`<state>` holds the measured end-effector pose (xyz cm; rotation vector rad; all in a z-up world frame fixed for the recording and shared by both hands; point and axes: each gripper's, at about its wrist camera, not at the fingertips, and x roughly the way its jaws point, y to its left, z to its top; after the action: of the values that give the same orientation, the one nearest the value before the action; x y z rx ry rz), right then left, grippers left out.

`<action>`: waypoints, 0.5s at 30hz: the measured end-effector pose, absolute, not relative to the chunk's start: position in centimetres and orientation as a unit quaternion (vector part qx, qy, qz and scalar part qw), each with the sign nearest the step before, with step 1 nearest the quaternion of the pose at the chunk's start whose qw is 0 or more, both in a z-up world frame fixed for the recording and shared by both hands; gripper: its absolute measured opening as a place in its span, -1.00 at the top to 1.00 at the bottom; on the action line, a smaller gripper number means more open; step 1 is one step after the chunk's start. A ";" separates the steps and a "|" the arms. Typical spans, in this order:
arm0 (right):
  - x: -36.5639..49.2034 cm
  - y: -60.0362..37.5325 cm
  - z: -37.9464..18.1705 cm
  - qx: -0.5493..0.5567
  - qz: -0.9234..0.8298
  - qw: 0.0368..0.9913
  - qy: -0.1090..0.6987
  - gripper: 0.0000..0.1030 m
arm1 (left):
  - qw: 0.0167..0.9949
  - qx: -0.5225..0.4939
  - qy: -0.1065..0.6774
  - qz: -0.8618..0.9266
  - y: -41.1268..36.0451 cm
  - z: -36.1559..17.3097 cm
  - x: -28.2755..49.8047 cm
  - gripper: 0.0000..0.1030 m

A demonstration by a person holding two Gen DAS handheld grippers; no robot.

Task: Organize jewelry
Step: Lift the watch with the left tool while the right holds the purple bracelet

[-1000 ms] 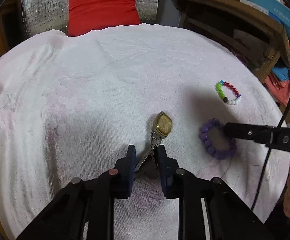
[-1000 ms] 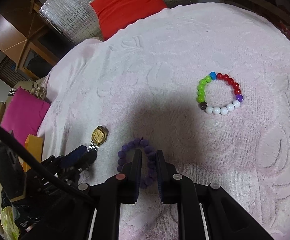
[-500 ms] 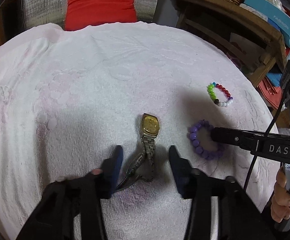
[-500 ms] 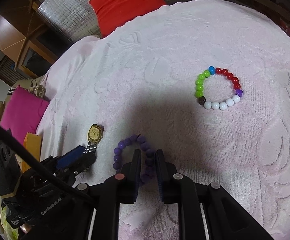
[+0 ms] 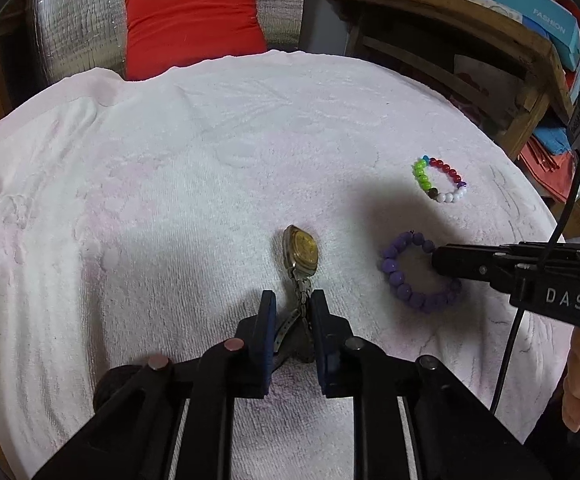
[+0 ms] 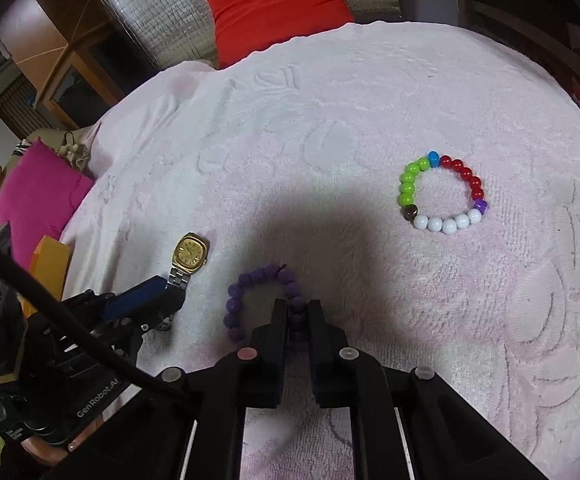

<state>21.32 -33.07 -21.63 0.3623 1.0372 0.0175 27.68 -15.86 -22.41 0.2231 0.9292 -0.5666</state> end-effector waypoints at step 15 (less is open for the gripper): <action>19.2 -35.1 -19.1 0.202 0.005 0.865 0.460 0.79 | 0.855 0.096 0.417 -0.293 -14.8 -19.3 24.7 0.94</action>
<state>19.19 -35.05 -19.08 0.4225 0.9633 0.0095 24.68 -14.78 -19.26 0.2028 0.8765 -0.6171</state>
